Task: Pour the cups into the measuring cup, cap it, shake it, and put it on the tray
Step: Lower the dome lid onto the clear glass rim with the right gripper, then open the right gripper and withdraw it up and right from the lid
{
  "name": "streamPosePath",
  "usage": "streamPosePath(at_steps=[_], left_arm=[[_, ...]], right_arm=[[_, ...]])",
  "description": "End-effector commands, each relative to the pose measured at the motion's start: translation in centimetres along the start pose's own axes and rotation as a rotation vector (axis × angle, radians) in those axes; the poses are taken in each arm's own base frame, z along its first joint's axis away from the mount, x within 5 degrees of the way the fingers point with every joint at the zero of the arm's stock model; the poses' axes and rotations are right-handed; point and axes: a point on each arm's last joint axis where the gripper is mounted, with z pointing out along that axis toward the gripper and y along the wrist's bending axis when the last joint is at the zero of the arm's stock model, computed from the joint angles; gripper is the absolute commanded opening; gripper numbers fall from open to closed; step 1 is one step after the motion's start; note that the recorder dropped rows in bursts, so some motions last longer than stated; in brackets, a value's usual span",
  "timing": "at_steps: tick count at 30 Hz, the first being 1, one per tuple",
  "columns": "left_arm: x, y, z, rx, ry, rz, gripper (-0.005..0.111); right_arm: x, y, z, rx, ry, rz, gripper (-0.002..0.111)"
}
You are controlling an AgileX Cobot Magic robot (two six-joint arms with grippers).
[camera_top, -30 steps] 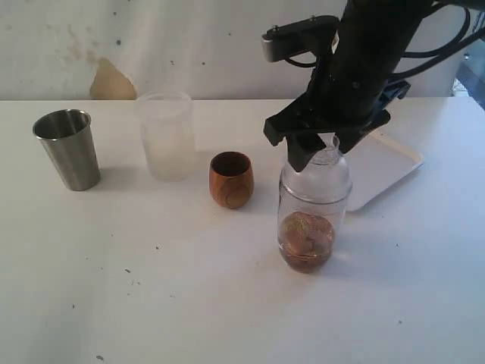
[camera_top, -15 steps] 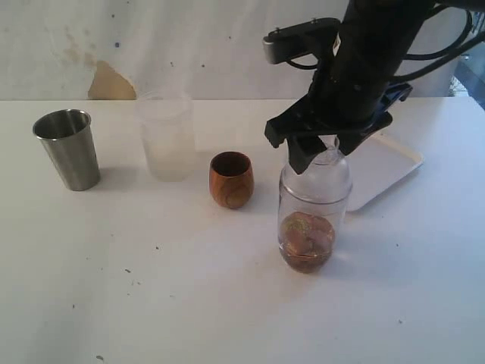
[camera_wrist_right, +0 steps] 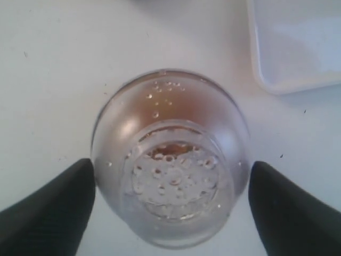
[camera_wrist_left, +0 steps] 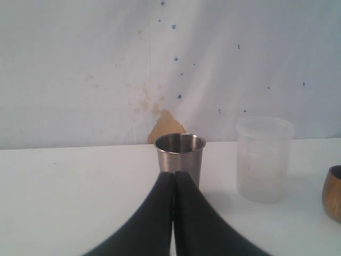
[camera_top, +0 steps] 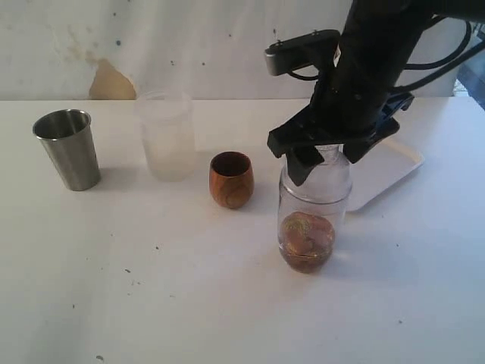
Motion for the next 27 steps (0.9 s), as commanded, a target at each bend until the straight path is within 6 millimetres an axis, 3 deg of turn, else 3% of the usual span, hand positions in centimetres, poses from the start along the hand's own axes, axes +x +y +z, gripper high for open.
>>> streamPosePath(at_steps=[1, 14, 22, 27], left_arm=[[0.1, 0.0, 0.0, 0.004, -0.003, -0.010, 0.000], [0.1, 0.0, 0.0, 0.004, -0.003, -0.010, 0.000], [0.1, 0.0, 0.0, 0.004, -0.003, -0.010, 0.000], [0.1, 0.0, 0.0, 0.004, -0.003, -0.010, 0.000]], right_arm=[[-0.2, -0.2, -0.7, 0.023, -0.019, -0.006, 0.073], [0.3, -0.4, -5.4, 0.036, -0.159, -0.017, 0.073], [2.9, -0.5, -9.6, 0.036, -0.387, -0.018, 0.073], [5.6, -0.4, -10.1, 0.034, -0.537, -0.022, 0.073]])
